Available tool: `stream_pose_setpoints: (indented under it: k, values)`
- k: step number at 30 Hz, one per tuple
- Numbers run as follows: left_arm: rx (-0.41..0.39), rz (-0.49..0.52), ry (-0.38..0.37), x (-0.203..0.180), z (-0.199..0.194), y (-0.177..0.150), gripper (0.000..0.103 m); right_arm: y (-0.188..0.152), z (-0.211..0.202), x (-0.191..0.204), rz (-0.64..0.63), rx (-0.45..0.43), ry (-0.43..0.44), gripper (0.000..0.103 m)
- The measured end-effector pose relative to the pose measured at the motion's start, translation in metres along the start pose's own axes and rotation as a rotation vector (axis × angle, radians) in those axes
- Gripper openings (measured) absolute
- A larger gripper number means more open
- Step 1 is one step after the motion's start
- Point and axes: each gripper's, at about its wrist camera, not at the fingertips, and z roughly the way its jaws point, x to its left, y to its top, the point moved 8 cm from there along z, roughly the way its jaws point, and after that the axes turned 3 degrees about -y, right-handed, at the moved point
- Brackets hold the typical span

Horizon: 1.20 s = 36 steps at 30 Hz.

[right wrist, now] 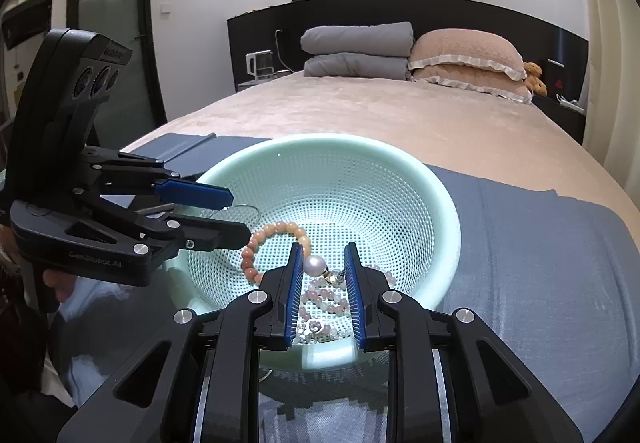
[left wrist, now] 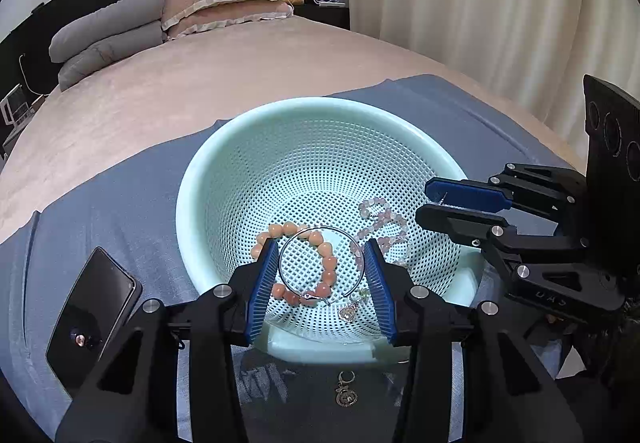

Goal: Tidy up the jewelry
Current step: 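Lower the hoop into the basket and open the left tool, then withdraw both open tools toward the remaining hoop and pendant earring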

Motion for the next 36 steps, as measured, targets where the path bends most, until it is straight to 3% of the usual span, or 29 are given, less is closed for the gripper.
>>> stream_pose_setpoints:
  k: [8,12,15,17,20,28,36]
  values:
    - [0.003,-0.009,0.012,0.003,0.003,0.000,0.046,-0.004,-0.001,-0.001,-0.010,0.005,-0.012,0.023]
    - [0.003,-0.026,0.015,0.002,0.004,0.001,0.047,-0.004,-0.005,-0.003,-0.005,-0.011,-0.019,0.044]
    - [-0.004,-0.042,0.020,0.006,0.001,0.000,0.056,-0.003,-0.008,-0.004,-0.003,-0.019,-0.017,0.054]
    - [-0.013,-0.054,0.018,0.008,-0.004,0.000,0.065,-0.003,-0.011,-0.004,-0.003,-0.033,-0.024,0.069]
    - [-0.050,-0.073,0.007,0.010,-0.015,0.001,0.076,-0.003,-0.021,-0.005,0.000,-0.068,-0.010,0.079]
    - [-0.111,-0.070,0.037,0.020,-0.044,-0.023,0.092,-0.024,-0.050,-0.003,-0.004,-0.091,0.063,0.084]
    - [-0.035,-0.060,0.017,0.016,-0.028,-0.075,0.094,-0.053,-0.043,0.017,-0.034,0.017,0.126,0.084]
